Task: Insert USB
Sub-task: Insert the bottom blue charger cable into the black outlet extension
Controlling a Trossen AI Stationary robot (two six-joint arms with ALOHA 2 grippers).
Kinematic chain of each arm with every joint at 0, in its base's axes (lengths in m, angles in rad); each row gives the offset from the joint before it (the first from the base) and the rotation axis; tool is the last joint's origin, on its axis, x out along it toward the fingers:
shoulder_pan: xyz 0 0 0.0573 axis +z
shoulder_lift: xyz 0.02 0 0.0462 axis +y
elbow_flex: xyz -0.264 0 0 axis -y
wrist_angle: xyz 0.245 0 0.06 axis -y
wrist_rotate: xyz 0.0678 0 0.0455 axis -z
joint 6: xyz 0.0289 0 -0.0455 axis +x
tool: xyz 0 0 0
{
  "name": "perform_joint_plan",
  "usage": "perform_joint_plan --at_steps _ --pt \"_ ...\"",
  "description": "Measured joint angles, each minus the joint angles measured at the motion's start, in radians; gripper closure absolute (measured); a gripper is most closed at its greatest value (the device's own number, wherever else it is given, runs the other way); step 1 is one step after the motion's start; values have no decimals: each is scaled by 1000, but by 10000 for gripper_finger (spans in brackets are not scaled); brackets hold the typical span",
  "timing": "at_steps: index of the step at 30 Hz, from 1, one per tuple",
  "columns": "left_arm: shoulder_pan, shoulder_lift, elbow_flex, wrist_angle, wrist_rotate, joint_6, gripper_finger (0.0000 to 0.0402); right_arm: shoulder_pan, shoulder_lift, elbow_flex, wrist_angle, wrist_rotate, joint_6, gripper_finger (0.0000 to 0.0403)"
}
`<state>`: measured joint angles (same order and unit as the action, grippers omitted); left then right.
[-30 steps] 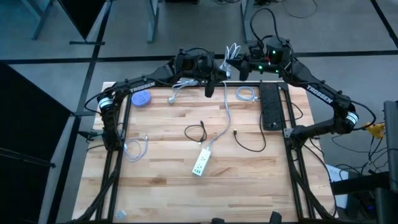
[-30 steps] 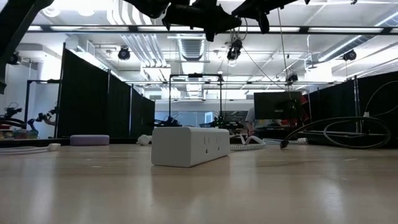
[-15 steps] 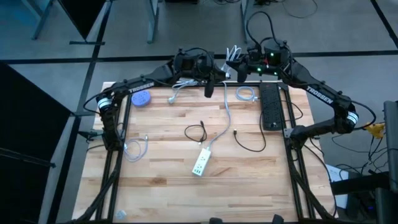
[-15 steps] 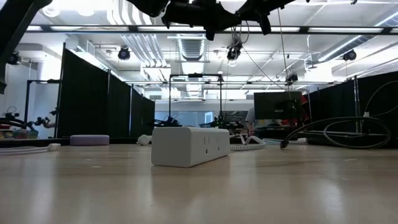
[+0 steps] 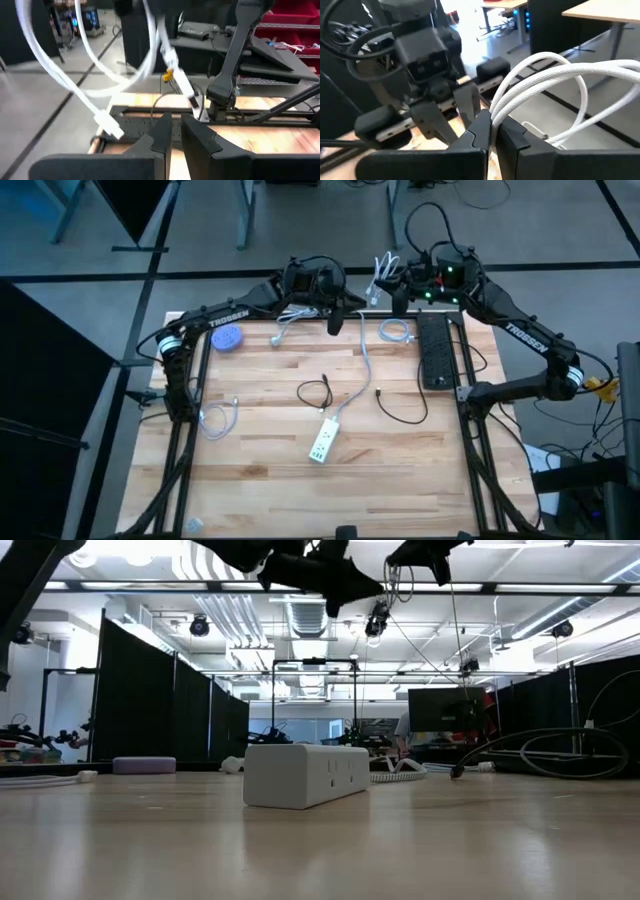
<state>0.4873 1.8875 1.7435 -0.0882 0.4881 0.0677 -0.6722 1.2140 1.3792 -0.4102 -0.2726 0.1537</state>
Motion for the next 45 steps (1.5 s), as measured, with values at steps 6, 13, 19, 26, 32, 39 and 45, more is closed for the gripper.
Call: perform_joint_plan --at_steps 6,13,19,26,32,39,45 --pt "-10 2 0 64 -36 -60 374 8 -2 -1 0 67 -61 403" --pt "-11 3 0 69 -82 -60 373 12 -5 -1 8 64 -55 403" --pt "-7 3 0 66 -166 -62 357 12 -57 -1 -31 126 -16 403" --pt "-36 12 0 42 -133 -112 296 41 -59 -1 -71 202 38 403" --pt "-36 36 0 42 -54 -200 226 101 -37 -1 -51 220 34 403" --pt "-40 39 0 105 -52 -218 193 141 -28 -1 -2 222 32 403" --pt "-42 39 0 142 -50 -235 214 152 -13 -1 7 228 27 403"
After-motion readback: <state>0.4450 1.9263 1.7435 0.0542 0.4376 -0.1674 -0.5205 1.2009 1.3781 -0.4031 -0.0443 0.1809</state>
